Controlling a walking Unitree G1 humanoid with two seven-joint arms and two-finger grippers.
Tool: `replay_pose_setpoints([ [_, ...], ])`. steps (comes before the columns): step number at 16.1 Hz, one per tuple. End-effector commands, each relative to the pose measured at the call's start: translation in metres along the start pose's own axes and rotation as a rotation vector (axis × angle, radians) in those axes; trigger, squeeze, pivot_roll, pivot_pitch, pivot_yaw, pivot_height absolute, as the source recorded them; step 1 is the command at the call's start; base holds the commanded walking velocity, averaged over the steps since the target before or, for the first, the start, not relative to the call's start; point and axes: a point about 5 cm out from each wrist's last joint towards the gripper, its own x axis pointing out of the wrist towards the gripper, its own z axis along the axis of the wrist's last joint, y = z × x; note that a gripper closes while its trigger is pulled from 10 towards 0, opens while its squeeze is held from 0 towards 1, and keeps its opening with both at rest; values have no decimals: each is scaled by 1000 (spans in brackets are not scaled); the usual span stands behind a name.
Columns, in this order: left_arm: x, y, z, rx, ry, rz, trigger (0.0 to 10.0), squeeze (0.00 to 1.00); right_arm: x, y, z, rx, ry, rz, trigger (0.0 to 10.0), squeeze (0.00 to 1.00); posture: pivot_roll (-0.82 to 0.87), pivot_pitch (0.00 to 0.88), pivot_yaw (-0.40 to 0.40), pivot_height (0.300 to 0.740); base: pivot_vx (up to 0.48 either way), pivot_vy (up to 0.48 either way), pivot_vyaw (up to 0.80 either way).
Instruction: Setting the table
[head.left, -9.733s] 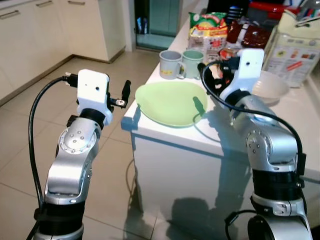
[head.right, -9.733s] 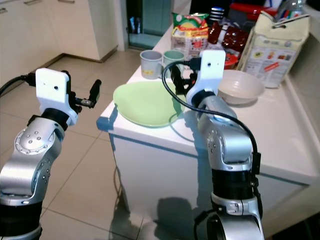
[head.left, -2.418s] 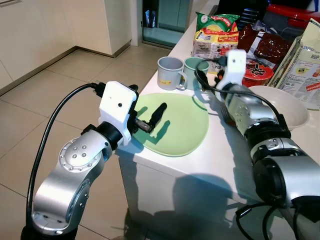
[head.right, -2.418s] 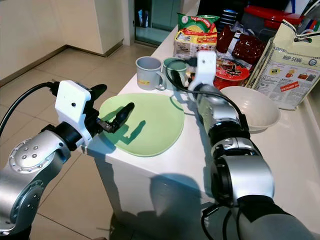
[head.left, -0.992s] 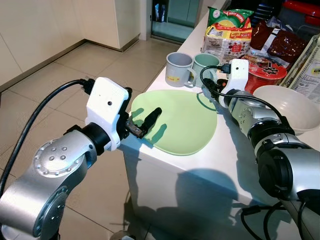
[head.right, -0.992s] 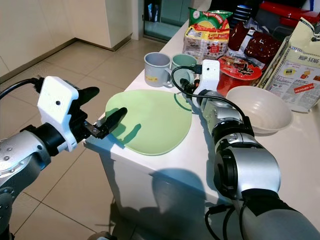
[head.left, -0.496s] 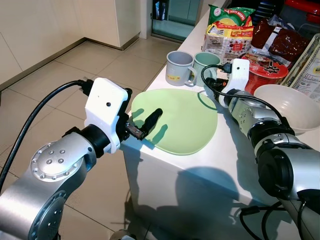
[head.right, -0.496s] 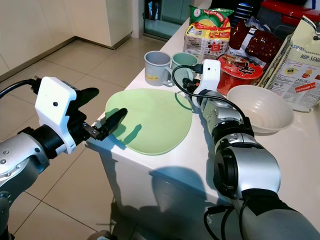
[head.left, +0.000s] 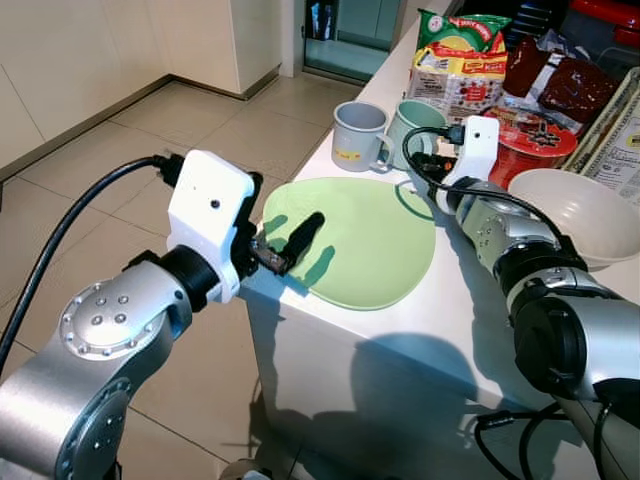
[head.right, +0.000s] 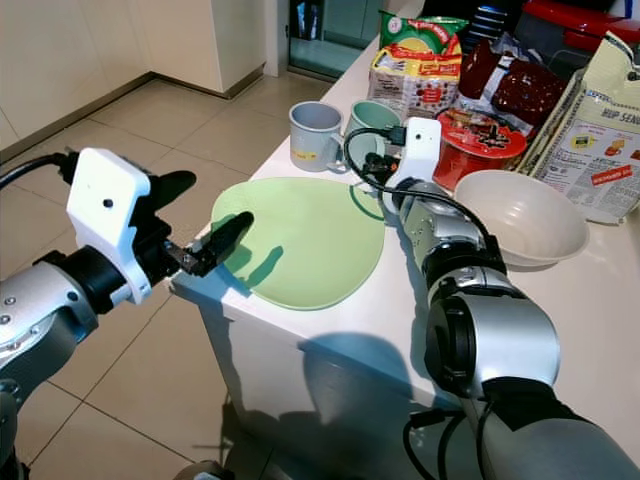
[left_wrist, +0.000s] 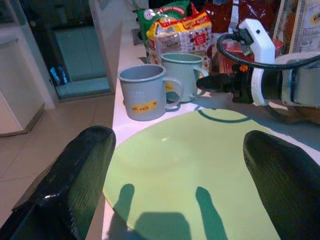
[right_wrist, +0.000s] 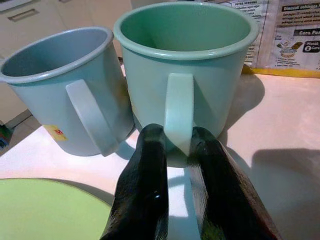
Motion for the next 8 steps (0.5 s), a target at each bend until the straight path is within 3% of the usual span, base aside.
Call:
replay_pose_setpoints([
  [1,3,3,0,7,-12,22,10000,0,3,6,23,-1,-83,29,0,0,299,21,-70,740,0,0,0],
  [4,9,10,-2,11,-31,63,10000,0,4,16,46,0,-176,97,0,0,250,0,-60,740,0,0,0],
  [5,15,19,-1,19,-56,129,10000,0,2,20,66,-47,-253,151,0,0,205,0,-54,740,0,0,0],
  [8,28,40,-2,-21,-97,280,10000,0,-9,26,91,-133,-386,265,0,0,137,0,-33,740,0,0,0],
])
